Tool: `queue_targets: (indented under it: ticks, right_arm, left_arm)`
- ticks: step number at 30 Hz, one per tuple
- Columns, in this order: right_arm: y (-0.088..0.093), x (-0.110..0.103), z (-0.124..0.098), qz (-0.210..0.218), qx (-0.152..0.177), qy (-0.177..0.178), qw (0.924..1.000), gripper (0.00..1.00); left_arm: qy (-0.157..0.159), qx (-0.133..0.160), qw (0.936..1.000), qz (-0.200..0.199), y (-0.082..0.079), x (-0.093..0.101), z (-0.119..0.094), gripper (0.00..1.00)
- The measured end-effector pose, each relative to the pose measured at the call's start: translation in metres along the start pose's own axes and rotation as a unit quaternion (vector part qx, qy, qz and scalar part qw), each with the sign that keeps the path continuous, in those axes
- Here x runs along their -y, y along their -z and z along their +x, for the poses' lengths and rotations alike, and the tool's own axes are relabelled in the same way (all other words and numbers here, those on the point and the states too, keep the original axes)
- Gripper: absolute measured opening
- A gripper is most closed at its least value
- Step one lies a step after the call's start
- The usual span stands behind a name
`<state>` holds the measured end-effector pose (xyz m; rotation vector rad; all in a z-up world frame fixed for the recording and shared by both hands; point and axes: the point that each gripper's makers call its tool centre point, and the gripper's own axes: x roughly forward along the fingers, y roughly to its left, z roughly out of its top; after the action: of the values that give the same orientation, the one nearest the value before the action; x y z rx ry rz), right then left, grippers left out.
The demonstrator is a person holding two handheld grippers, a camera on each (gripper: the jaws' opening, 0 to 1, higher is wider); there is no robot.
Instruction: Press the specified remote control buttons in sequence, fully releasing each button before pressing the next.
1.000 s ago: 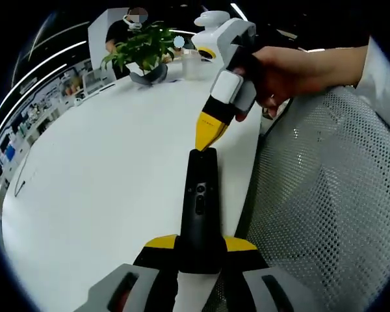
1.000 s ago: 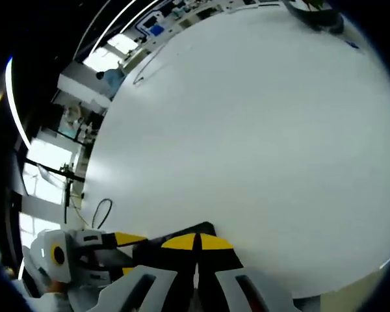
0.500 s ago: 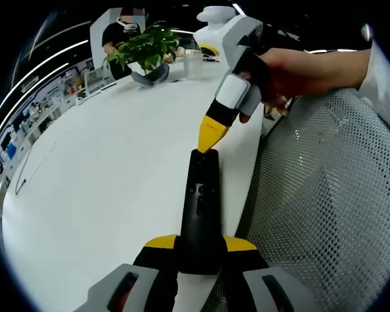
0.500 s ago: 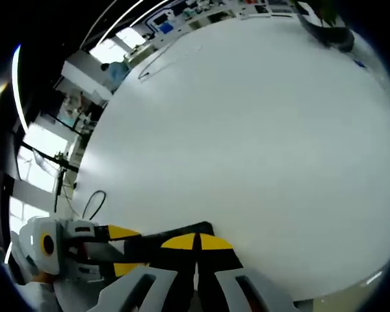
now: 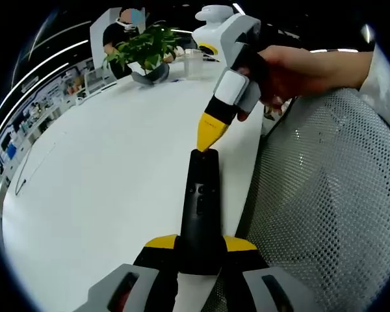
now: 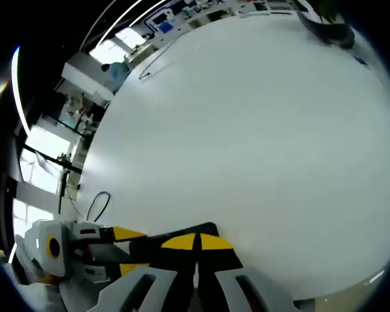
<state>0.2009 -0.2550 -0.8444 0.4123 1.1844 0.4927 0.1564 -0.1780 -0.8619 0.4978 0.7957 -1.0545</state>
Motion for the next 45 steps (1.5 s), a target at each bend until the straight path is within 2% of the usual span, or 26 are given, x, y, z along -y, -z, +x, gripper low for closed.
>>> queue_targets:
  ticks: [5,15,26,33,45]
  right_arm:
    - [0.007,-0.001,0.003,-0.009,-0.02,0.005,0.9998,0.0]
    - [0.009,-0.002,0.007,-0.045,-0.028,0.01,0.9985,0.0]
    - [0.008,-0.001,0.007,-0.032,-0.024,0.01,0.9992,0.0]
    - [0.008,0.0,0.007,-0.051,-0.02,0.016,0.9984,0.0]
    - [0.008,-0.001,0.006,-0.041,-0.021,0.016,0.9988,0.0]
  left_arm:
    - [0.003,0.001,1.0,0.003,0.0,0.0,0.0,0.24]
    - [0.002,0.002,1.0,0.0,0.0,0.0,0.0,0.24]
    - [0.002,0.003,1.0,-0.001,-0.001,0.0,0.001,0.24]
    - [0.002,0.002,1.0,-0.001,-0.001,0.0,0.001,0.24]
    - [0.001,0.003,1.0,-0.001,-0.001,0.0,0.001,0.24]
